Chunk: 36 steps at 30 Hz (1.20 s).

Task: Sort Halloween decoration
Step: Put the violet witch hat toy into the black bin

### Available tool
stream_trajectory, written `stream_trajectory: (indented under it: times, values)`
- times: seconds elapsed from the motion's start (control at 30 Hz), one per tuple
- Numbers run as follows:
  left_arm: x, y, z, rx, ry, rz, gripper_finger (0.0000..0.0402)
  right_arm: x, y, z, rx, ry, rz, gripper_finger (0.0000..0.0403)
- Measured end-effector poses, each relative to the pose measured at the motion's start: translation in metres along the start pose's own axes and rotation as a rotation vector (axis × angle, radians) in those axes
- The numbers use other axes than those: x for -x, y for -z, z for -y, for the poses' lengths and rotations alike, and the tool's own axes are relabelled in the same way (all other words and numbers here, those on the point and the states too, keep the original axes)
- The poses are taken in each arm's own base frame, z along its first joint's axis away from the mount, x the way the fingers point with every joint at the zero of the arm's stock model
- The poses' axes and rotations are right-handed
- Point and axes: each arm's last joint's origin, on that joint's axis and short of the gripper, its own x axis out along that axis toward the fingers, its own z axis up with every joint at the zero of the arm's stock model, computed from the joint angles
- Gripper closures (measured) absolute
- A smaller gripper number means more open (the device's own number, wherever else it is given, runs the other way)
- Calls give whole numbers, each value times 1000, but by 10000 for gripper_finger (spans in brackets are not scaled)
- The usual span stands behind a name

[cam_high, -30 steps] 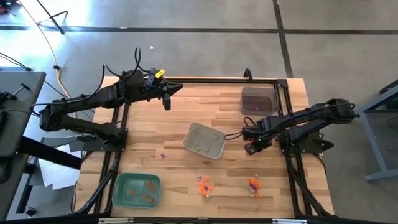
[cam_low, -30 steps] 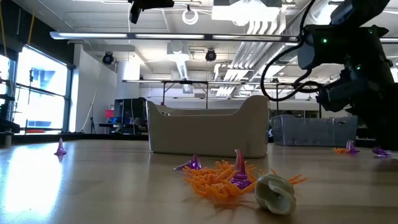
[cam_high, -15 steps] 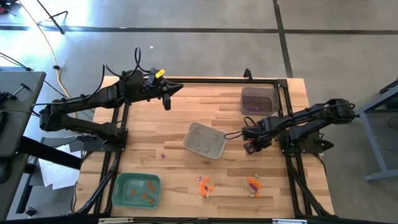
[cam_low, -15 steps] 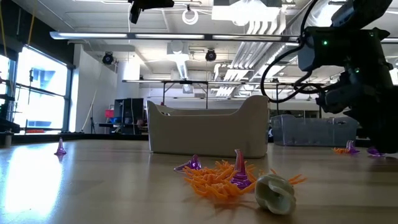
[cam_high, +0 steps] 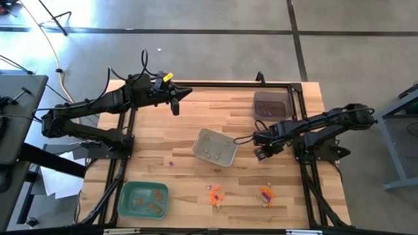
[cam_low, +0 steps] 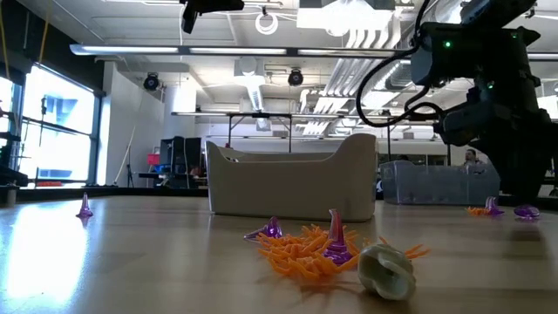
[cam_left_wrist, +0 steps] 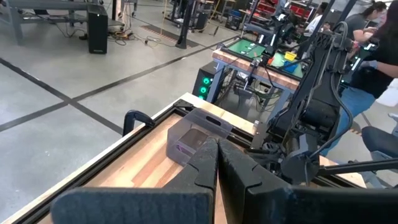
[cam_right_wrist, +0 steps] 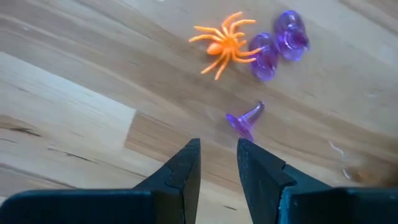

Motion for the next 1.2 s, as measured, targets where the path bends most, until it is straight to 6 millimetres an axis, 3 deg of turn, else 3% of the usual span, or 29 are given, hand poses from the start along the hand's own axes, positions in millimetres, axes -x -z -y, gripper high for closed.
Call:
stream_trajectory:
  times: [0.3,0.5,1.2]
  values:
    - [0,0,0,0,0,0,402,0,-6,6,-12,59,55,304]
    - [0,1,1,-1,19,-9,402,-10,-10,9,-52,-2,23,304]
    - [0,1,1,-1,29,-17,402,-25,-4,22,-93,7,-39,304]
